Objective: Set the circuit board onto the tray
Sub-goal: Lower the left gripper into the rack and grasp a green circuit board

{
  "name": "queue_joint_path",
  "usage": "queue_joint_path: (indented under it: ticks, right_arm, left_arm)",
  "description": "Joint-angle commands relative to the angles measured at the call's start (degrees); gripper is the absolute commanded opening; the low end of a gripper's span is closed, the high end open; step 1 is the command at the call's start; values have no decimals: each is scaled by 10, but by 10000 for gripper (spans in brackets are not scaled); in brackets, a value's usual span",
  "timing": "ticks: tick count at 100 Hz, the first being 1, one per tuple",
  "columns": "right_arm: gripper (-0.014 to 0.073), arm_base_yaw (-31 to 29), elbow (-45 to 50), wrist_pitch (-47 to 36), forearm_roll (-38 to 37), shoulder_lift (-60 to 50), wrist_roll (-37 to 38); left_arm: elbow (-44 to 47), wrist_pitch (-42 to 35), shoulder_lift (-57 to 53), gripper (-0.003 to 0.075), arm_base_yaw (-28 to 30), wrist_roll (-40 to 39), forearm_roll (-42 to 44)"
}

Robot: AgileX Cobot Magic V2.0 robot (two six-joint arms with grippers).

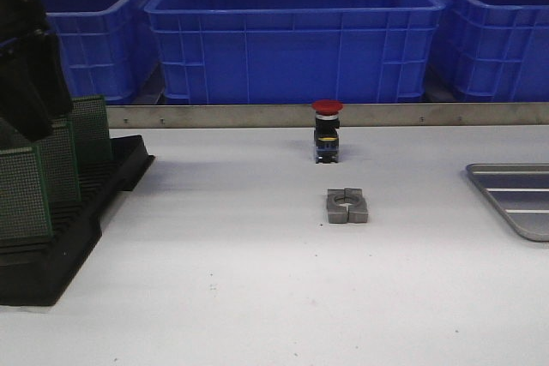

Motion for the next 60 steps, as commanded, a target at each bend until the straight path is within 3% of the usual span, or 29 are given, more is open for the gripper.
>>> queue_joint_path:
  ticks: [1,14,40,60]
  right_arm:
    - [-61,-1,1,-40,-7,-13,-3]
    - [-61,-1,1,-40,-7,-13,-3]
    - [-61,-1,1,-40,-7,-13,-3]
    - [-61,-1,1,-40,-7,-13,-3]
  left_arm:
    - [-17,0,-22,415,-3,5,-16]
    - [-17,3,-22,333,-3,5,-16]
    - [-17,2,-11,24,-3,5,-20]
    - [-17,6,11,-20,-3,5,-20]
